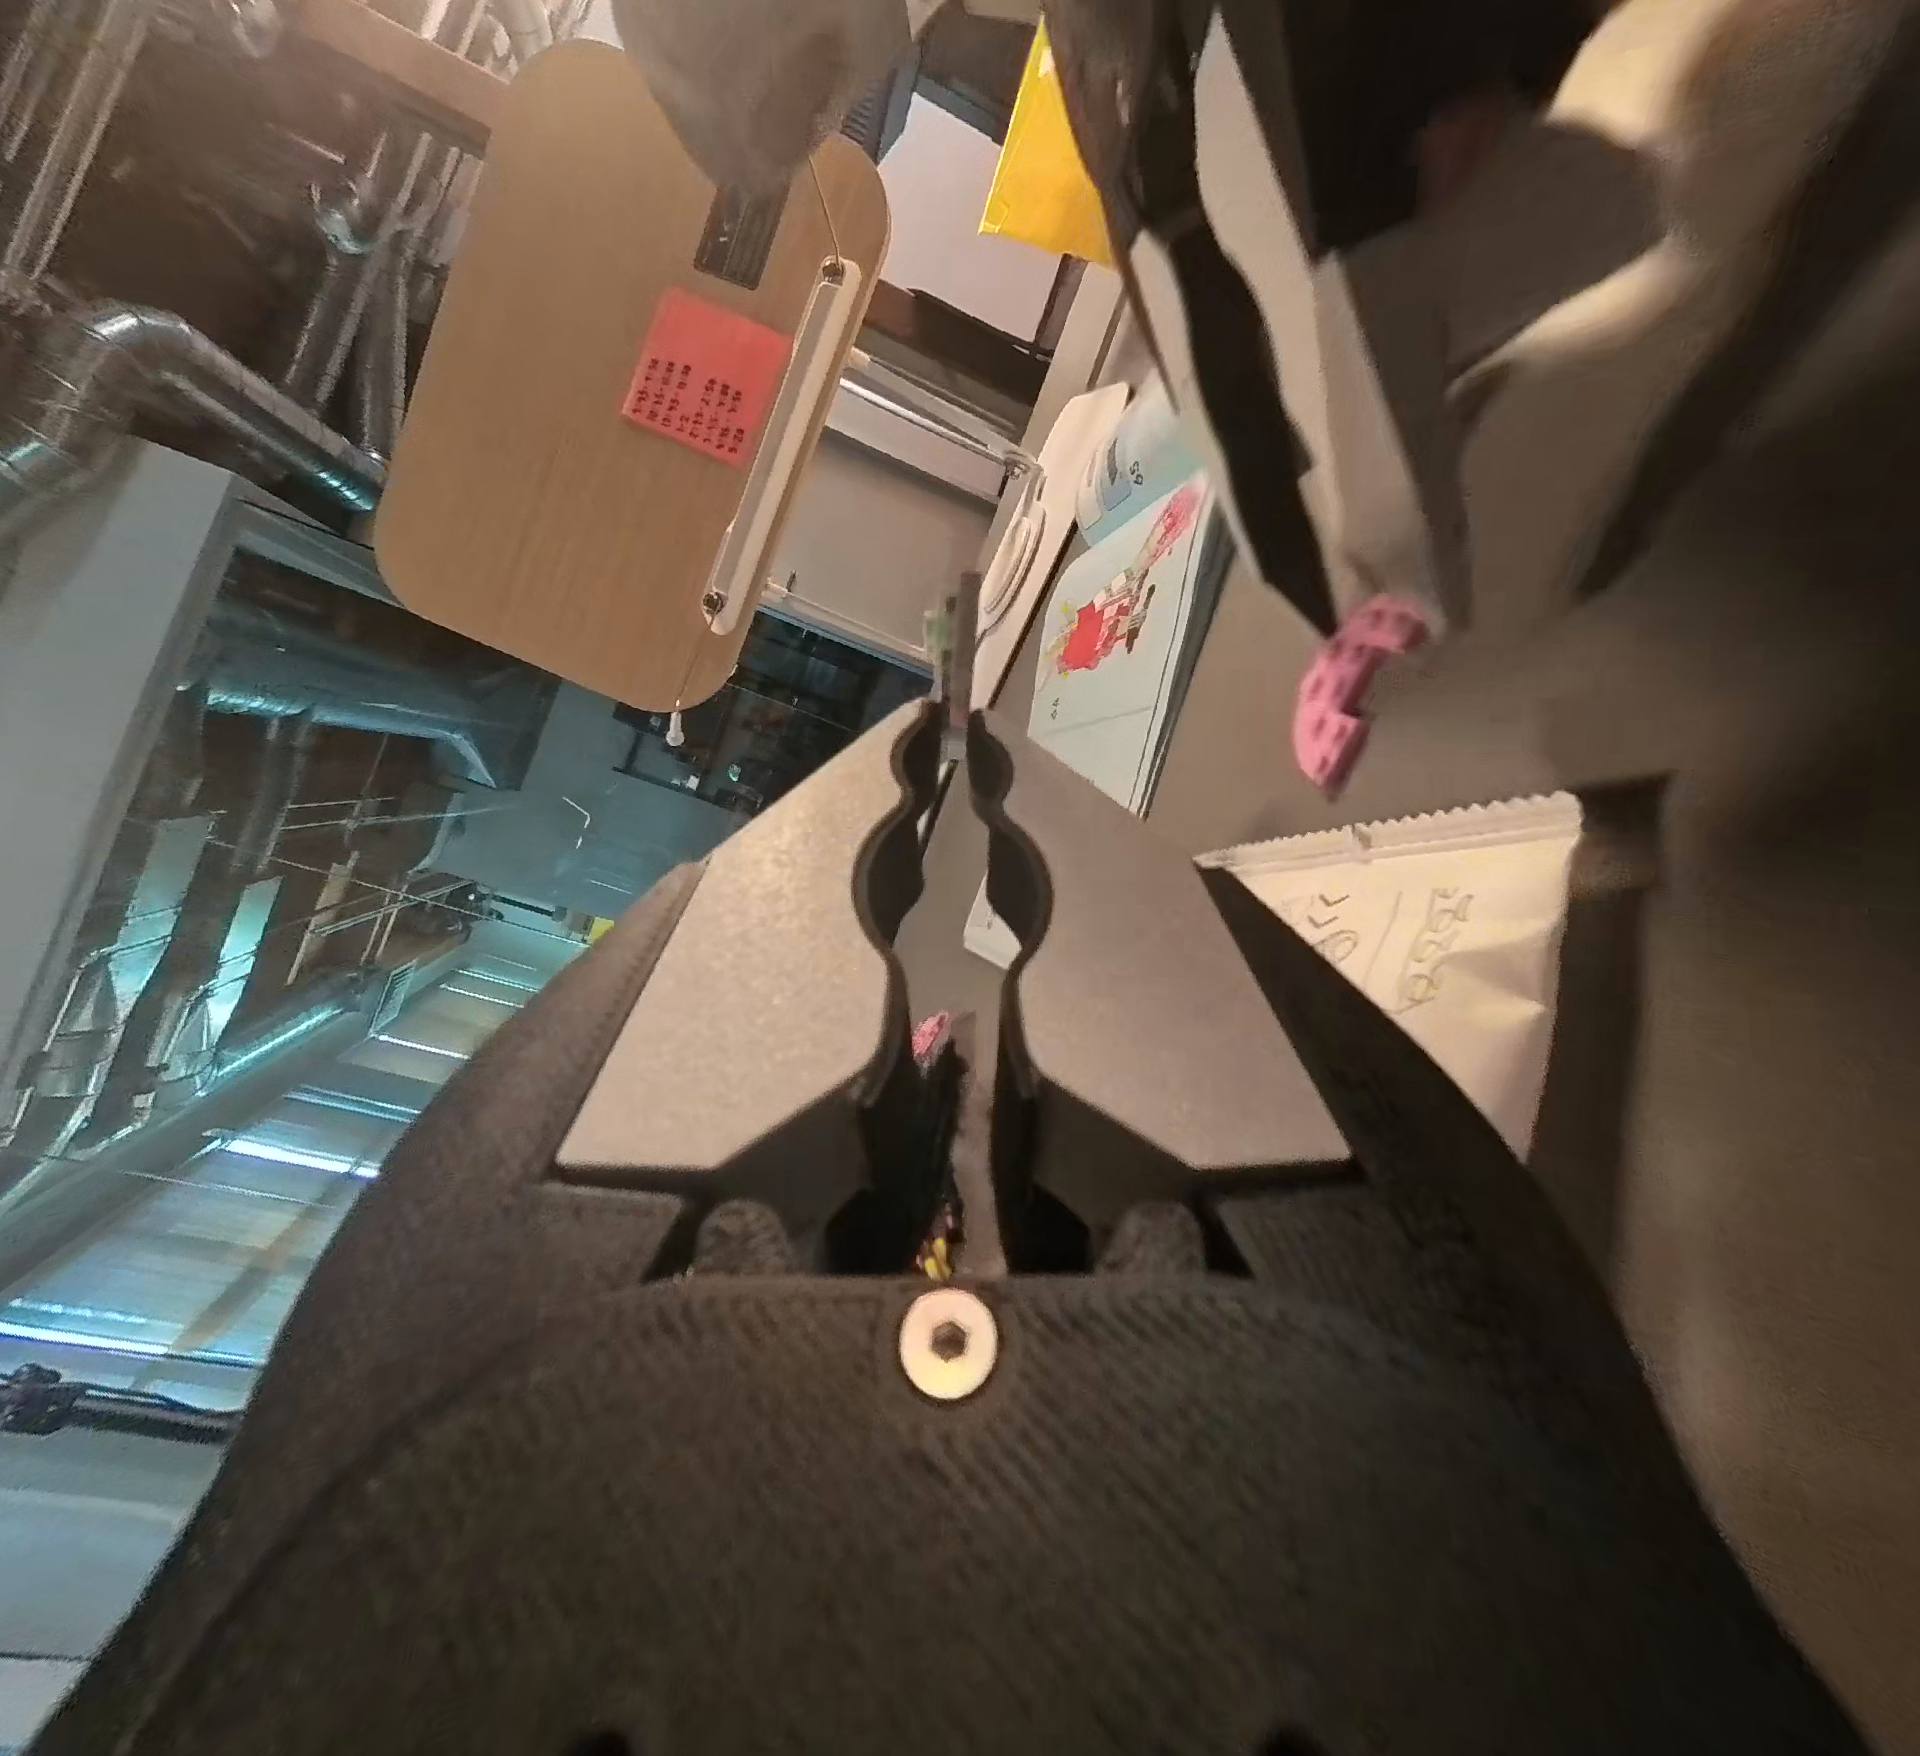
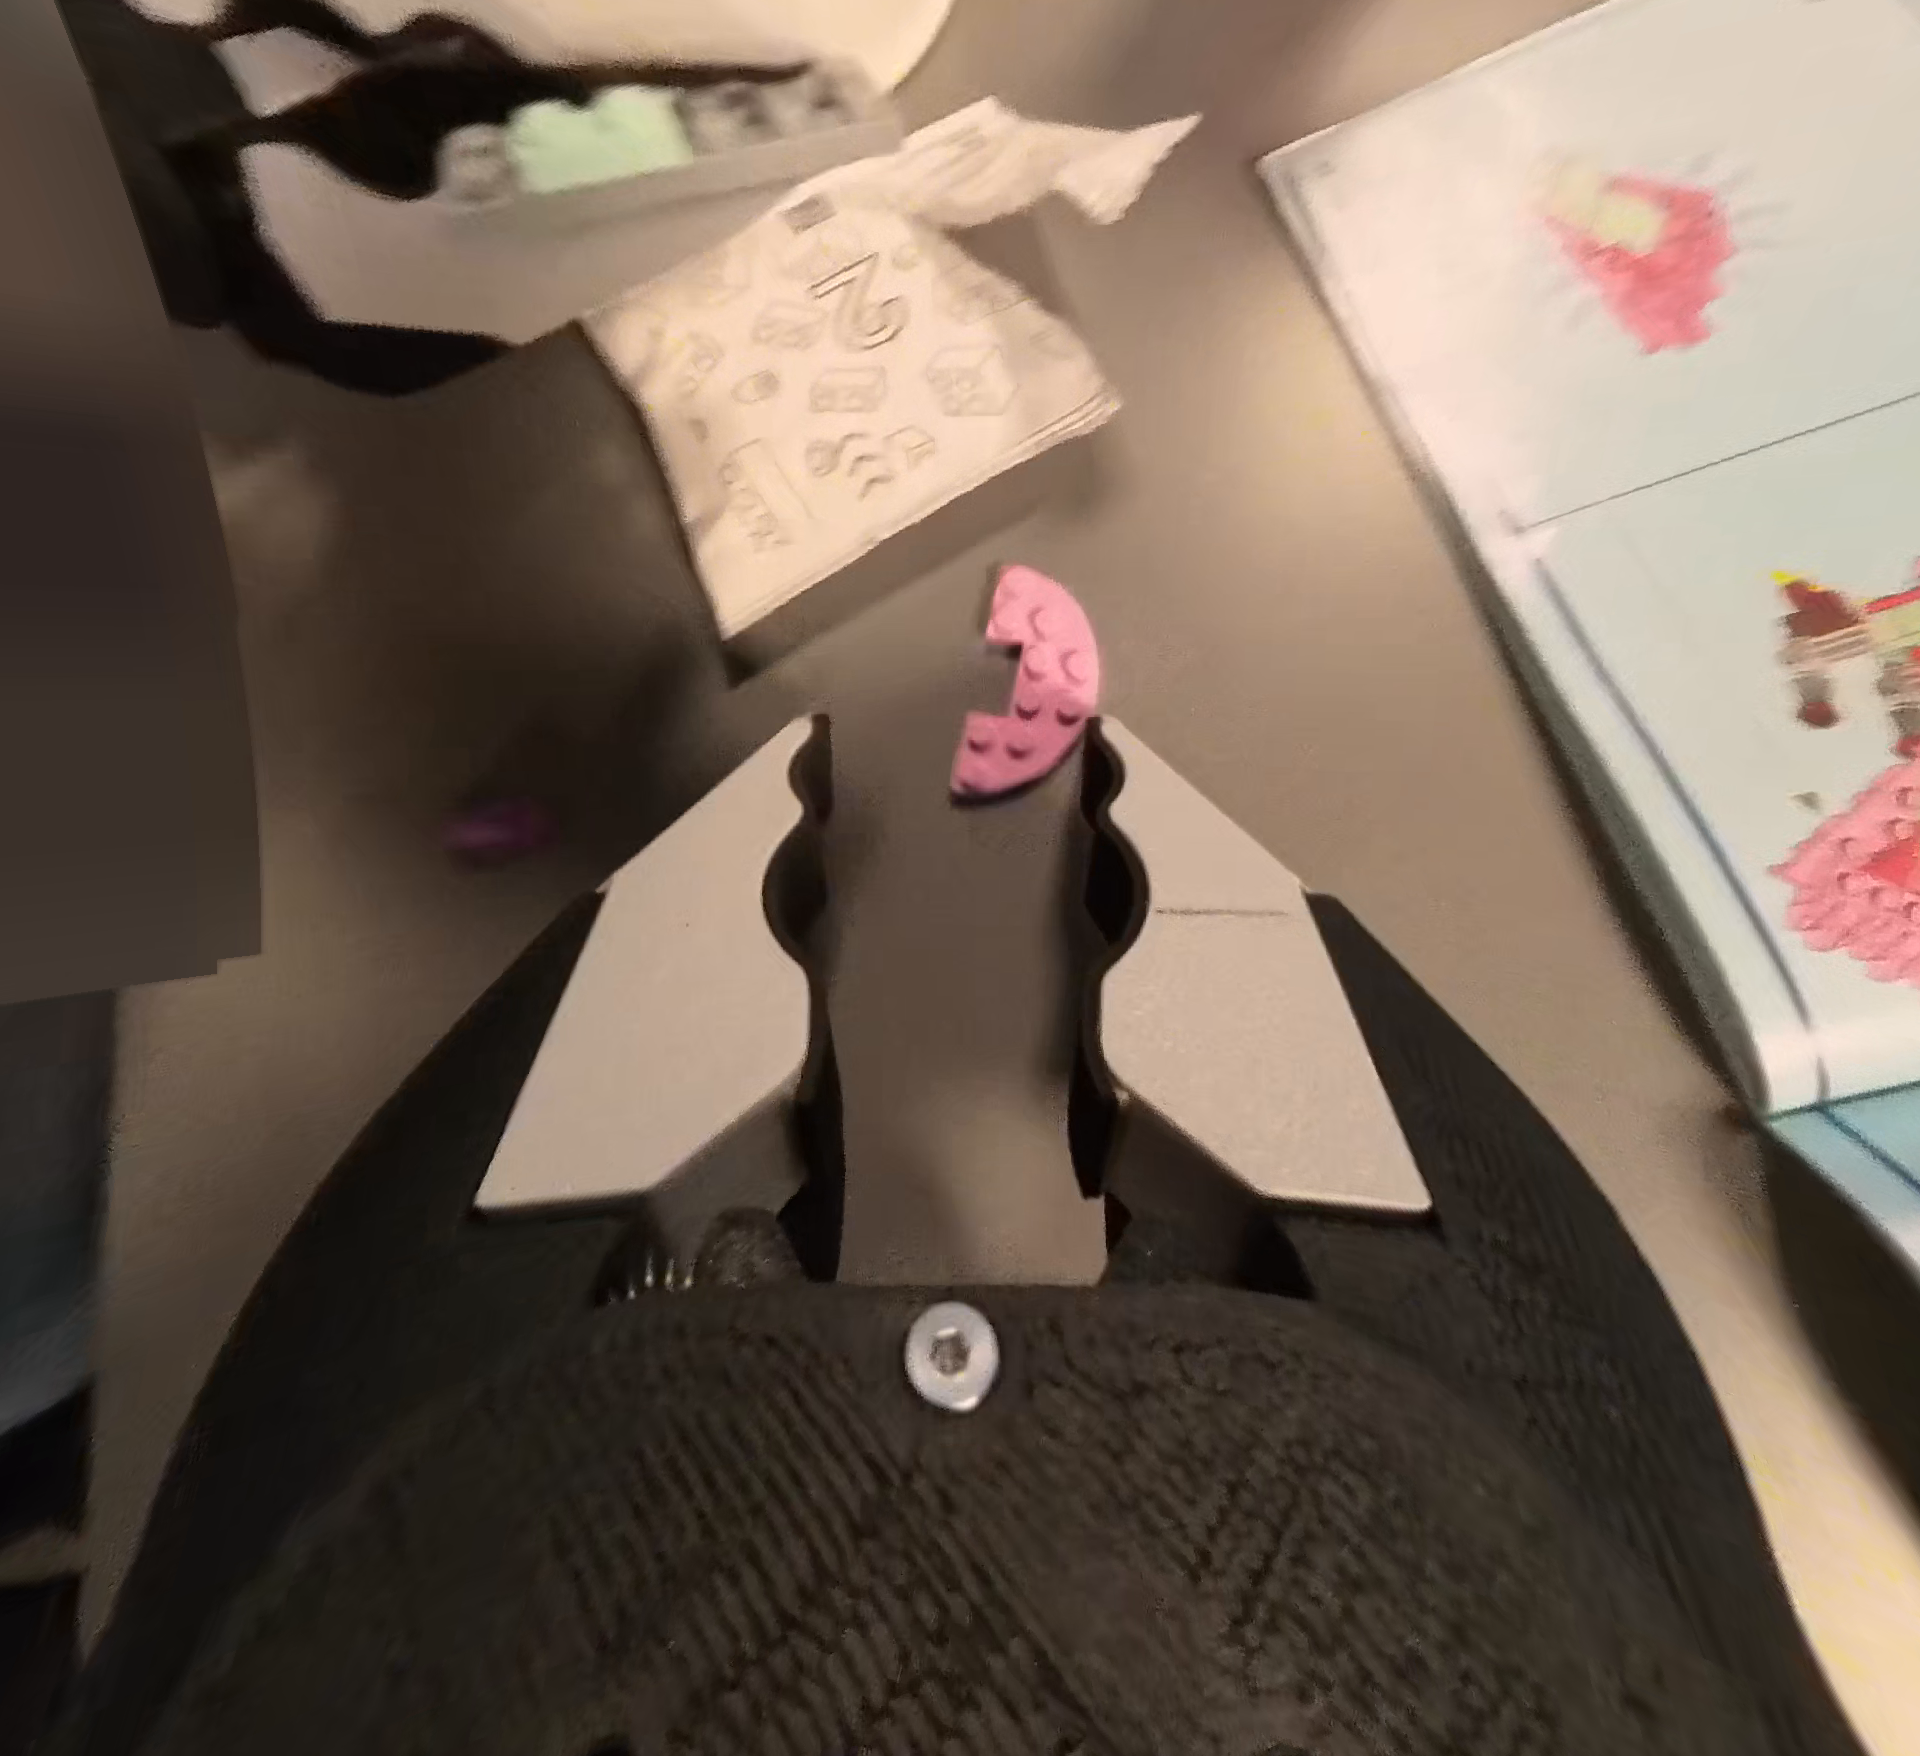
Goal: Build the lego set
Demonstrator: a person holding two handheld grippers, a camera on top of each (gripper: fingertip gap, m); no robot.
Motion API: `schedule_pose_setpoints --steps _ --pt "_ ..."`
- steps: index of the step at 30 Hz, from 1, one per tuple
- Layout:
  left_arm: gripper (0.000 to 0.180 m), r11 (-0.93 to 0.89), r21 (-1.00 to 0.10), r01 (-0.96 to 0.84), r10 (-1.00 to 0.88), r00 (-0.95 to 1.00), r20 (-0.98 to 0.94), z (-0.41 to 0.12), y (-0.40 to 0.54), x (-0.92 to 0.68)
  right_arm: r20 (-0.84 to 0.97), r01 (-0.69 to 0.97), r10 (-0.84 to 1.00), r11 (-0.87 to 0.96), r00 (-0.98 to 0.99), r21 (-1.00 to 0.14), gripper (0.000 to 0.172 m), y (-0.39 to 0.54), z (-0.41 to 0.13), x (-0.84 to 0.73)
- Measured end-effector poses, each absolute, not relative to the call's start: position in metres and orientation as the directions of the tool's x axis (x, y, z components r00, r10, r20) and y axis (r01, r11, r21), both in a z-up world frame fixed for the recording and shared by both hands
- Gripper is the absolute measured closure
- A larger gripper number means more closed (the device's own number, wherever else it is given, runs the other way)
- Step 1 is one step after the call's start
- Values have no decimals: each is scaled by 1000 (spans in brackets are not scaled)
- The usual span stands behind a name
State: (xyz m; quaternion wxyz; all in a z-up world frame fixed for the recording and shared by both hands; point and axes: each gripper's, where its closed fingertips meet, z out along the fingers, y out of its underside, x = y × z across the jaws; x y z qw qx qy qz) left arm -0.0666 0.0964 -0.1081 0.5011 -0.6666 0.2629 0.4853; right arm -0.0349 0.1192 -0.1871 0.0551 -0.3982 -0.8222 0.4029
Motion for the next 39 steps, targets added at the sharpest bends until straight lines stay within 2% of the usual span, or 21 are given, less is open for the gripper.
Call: schedule_pose_setpoints --steps 2,4,6,8,10,12,14,17,20,24,27,33,39 --pt "177 -371 -412 -832 129 394 -910 -110 97 -68 -131 557 724 388 -677 -734 123 121 -176 -35" --pt "177 -384 -414 -825 116 402 -908 -113 98 -69 109 348 738 436 -666 -830 125 113 -143 -43" --pt "177 -401 -404 -822 101 399 -911 -117 99 -70 372 109 704 536 -605 -837 134 97 -113 -42" --pt "177 -403 -400 -823 91 398 -913 -119 100 -69 612 -38 594 700 -522 -713 140 84 -105 -37" --pt "177 -398 -400 -826 91 398 -913 -118 100 -68 755 -78 472 824 -455 -561 145 78 -111 -38" --pt "177 -398 -391 -830 85 392 -916 -119 99 -67 856 -88 384 895 -345 -437 164 83 -108 -43" --pt "177 -381 -385 -841 90 381 -920 -117 96 -66 892 -104 330 921 -308 -376 166 84 -104 -42" --pt "177 -311 -373 -874 96 362 -927 -110 88 -57 889 -126 349 909 -296 -398 169 89 -96 -36" --pt "177 -262 -365 -893 99 352 -931 -107 85 -48 907 -174 310 914 -284 -367 169 89 -95 -29" --pt "176 -253 -352 -901 116 333 -936 -106 88 -46 930 -201 276 923 -244 -327 169 92 -95 -25" --pt "167 -267 -338 -903 122 316 -941 -107 89 -47 938 -173 269 935 -220 -309 169 97 -97 -27" --pt "174 -234 -275 -932 126 252 -960 -105 89 -34 958 -139 240 955 -160 -262 169 96 -100 -30" --pt "179 -230 -236 -944 120 213 -970 -105 89 -31 957 -136 251 953 -146 -271 169 93 -101 -30"
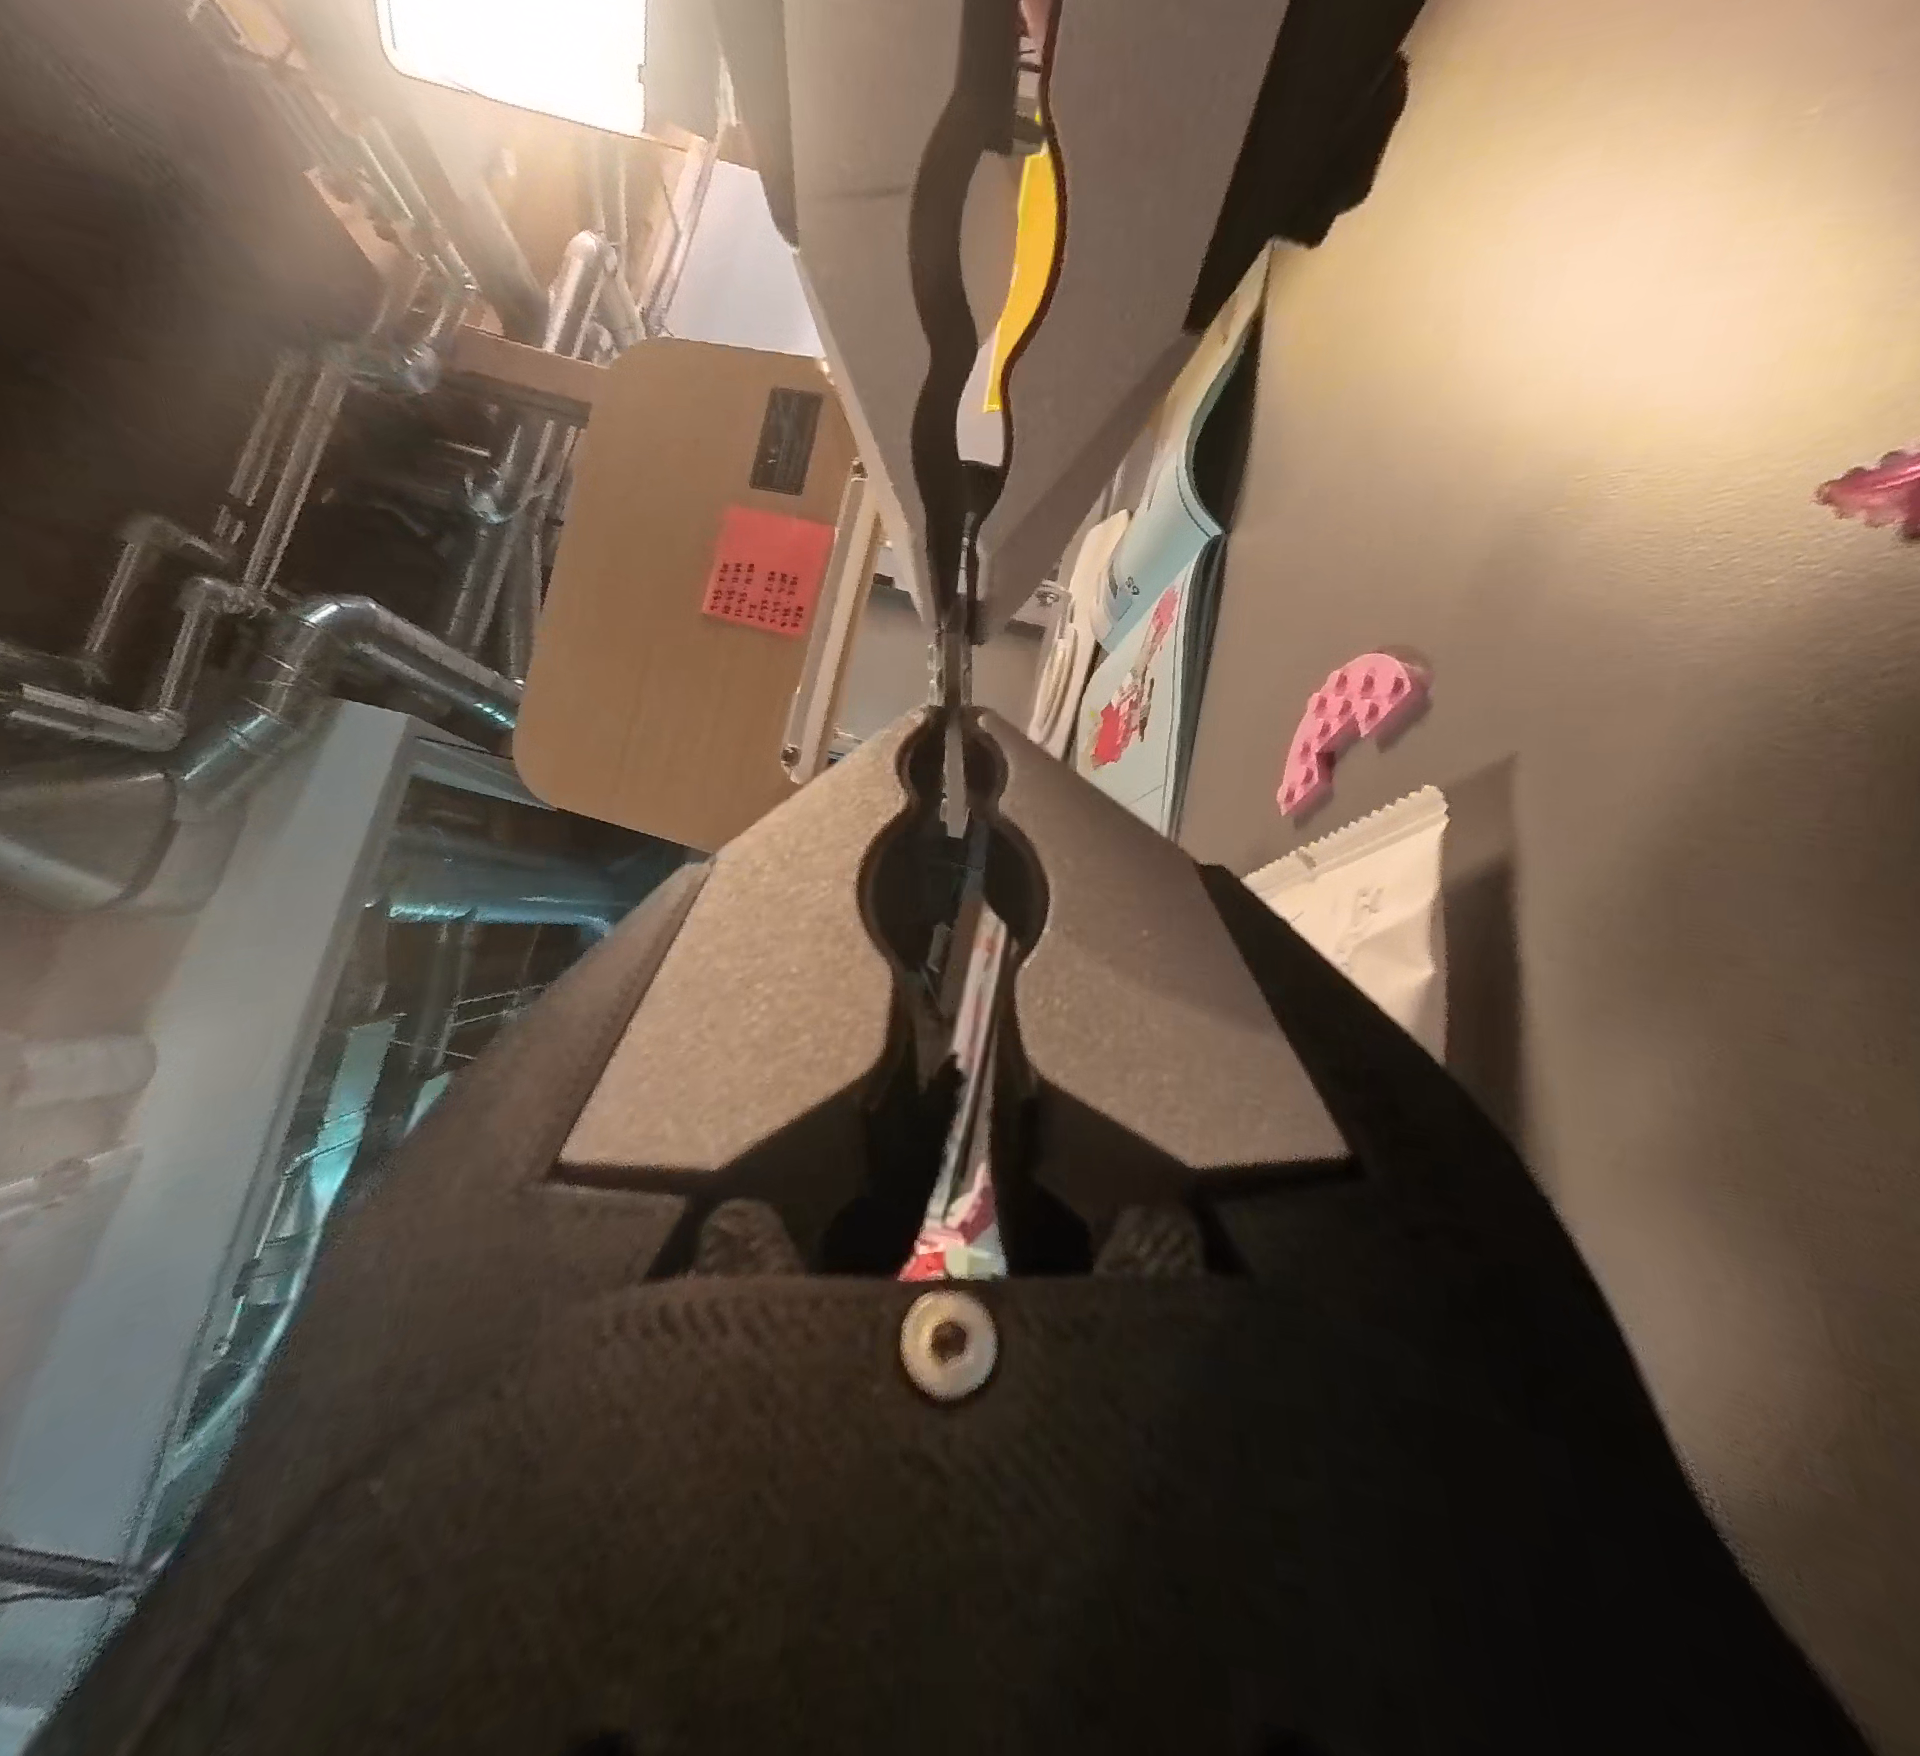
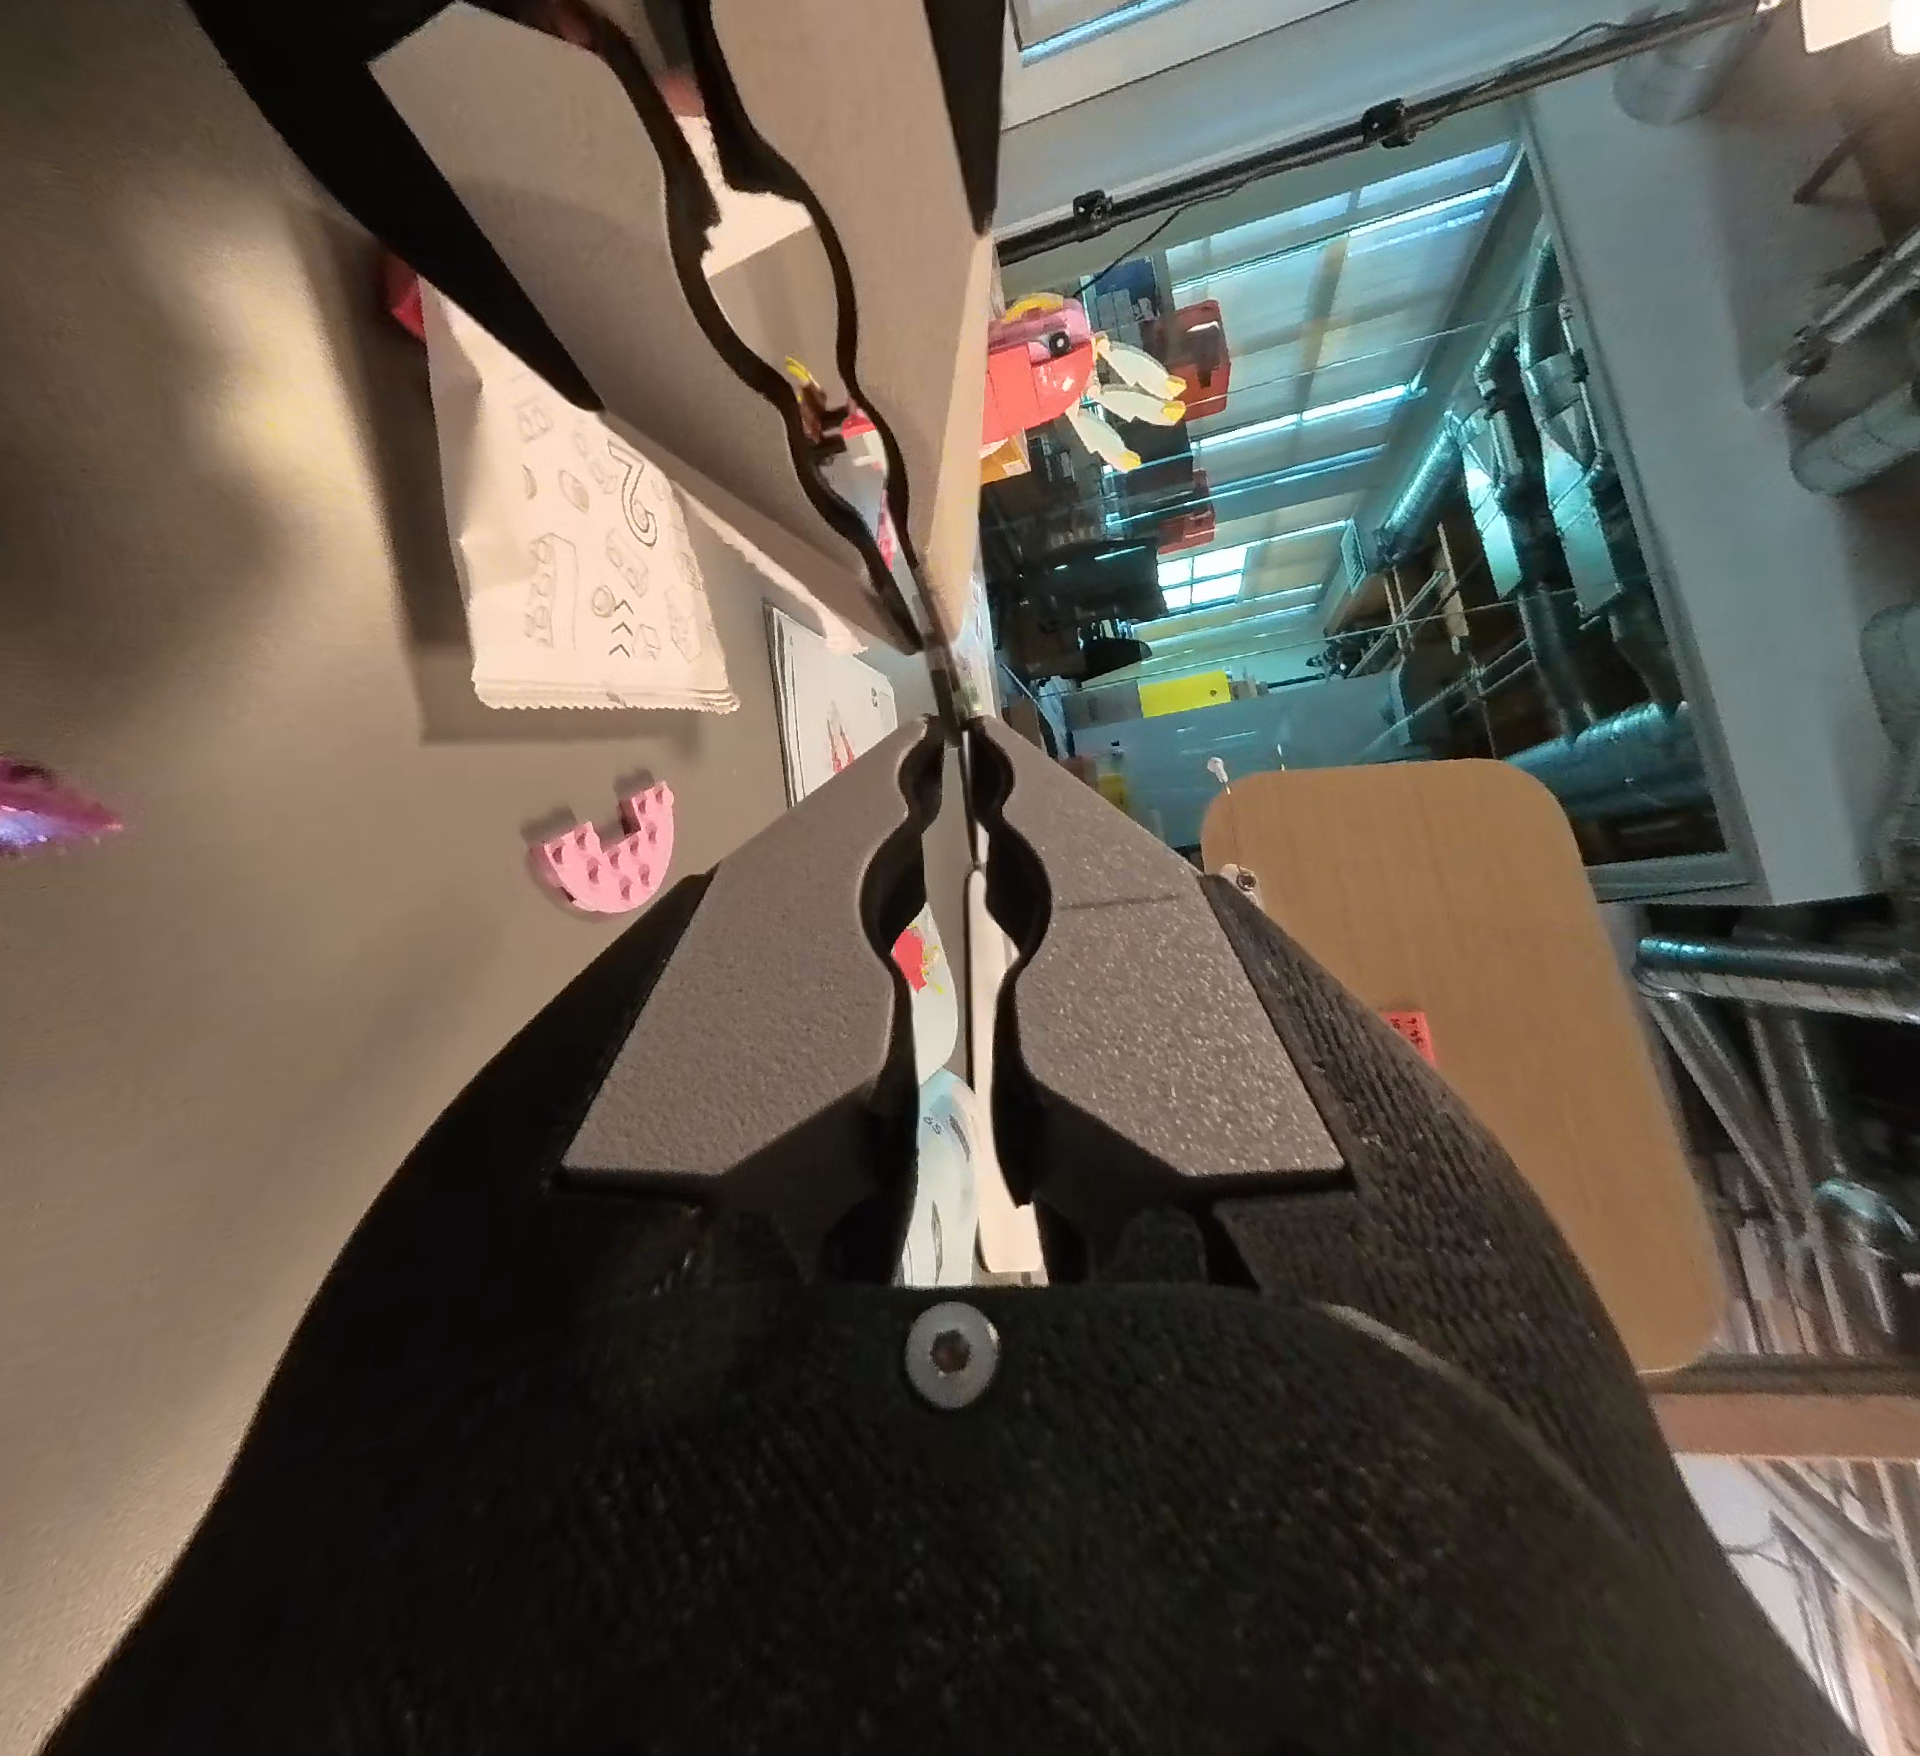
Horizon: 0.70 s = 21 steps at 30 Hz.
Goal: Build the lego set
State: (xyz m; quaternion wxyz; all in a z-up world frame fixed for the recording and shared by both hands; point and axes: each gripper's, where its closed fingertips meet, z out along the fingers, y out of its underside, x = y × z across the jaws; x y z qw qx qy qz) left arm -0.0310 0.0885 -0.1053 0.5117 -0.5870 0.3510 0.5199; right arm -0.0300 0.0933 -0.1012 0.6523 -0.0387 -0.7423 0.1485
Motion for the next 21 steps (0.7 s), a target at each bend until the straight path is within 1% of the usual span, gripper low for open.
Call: schedule_pose_setpoints --steps 2,5,6,8,10,11,13,14,15,16,17,18,21 --pt "178 -226 -241 -944 134 215 -967 -104 89 -31 957 -138 253 952 -145 -273 169 93 -100 -30" --pt "172 -236 -247 -940 133 221 -966 -104 90 -33 958 -144 246 953 -147 -267 169 91 -100 -30" --pt "176 -240 -246 -939 130 220 -967 -105 90 -33 959 -144 242 954 -147 -263 169 90 -101 -30" --pt "177 -247 -241 -939 113 219 -969 -106 89 -34 958 -142 245 953 -149 -266 169 90 -101 -31" --pt "178 -247 -249 -936 106 230 -967 -105 88 -34 947 -167 279 938 -160 -304 168 89 -100 -30" --pt "178 -243 -248 -938 107 228 -968 -103 87 -34 926 -186 322 915 -198 -358 164 89 -100 -28" --pt "178 -225 -224 -948 106 204 -973 -100 84 -33 801 -160 467 818 -374 -552 152 95 -108 -26" --pt "178 -197 -213 -957 82 200 -976 -102 82 -30 681 -101 534 746 -501 -658 146 99 -118 -24" --pt "178 -176 -203 -963 57 196 -979 -105 80 -28 536 -21 570 673 -622 -739 140 102 -130 -21" --pt "177 -163 -188 -968 28 186 -982 -109 79 -27 405 50 577 615 -709 -787 134 104 -140 -18" --pt "178 -150 -174 -973 -4 177 -984 -113 77 -25 304 105 566 577 -766 -810 133 105 -148 -17" --pt "178 -139 -161 -977 -27 167 -986 -117 76 -24 228 154 552 561 -802 -814 128 108 -157 -18" --pt "178 -123 -134 -983 -73 144 -987 -125 74 -23 110 230 496 572 -861 -787 113 112 -178 -27"
